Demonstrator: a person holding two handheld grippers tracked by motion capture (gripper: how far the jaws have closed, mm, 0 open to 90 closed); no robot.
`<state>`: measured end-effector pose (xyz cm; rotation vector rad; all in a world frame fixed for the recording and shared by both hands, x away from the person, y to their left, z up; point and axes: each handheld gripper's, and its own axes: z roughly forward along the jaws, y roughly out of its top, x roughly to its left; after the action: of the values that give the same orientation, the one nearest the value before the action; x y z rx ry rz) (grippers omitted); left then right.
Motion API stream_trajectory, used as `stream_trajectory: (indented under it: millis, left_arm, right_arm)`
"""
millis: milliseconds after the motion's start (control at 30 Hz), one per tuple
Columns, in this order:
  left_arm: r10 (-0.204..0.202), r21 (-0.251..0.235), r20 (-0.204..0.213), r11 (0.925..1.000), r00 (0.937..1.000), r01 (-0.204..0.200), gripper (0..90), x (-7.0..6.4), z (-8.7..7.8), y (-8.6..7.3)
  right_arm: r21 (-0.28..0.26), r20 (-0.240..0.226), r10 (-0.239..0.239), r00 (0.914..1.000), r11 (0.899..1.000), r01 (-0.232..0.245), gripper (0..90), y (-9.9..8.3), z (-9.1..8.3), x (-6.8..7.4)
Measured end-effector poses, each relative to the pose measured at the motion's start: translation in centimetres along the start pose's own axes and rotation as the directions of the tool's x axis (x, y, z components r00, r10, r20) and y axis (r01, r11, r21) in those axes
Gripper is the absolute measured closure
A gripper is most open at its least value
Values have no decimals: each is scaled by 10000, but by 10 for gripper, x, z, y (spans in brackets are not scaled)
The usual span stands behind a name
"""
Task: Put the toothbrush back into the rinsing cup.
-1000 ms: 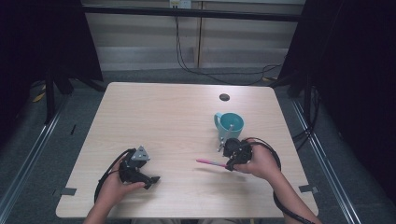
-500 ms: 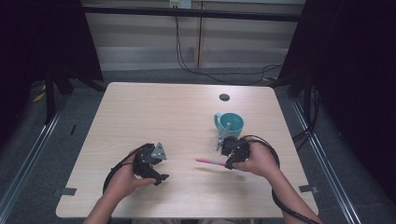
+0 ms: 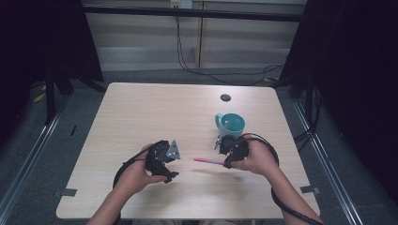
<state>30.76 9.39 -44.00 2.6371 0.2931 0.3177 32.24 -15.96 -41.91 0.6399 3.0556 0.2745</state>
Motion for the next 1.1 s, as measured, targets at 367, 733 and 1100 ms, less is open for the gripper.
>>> stream_trajectory:
  millis: [367,733,1100]
  left_arm:
    - [507,-306,-141,9982,9986,-511,256,-5,1,14]
    - [840,-503,-34,9952,9965,-840,307,-9,6,19]
    - [1151,-688,-32,9910,9933,-1151,416,-13,9,22]
  right_arm:
    - [52,-119,-206,9997,9998,207,805,10,-1,4]
    - [-22,-247,-325,9992,9995,324,805,17,-3,6]
    - [56,-275,-465,9985,9989,467,806,22,-3,9]
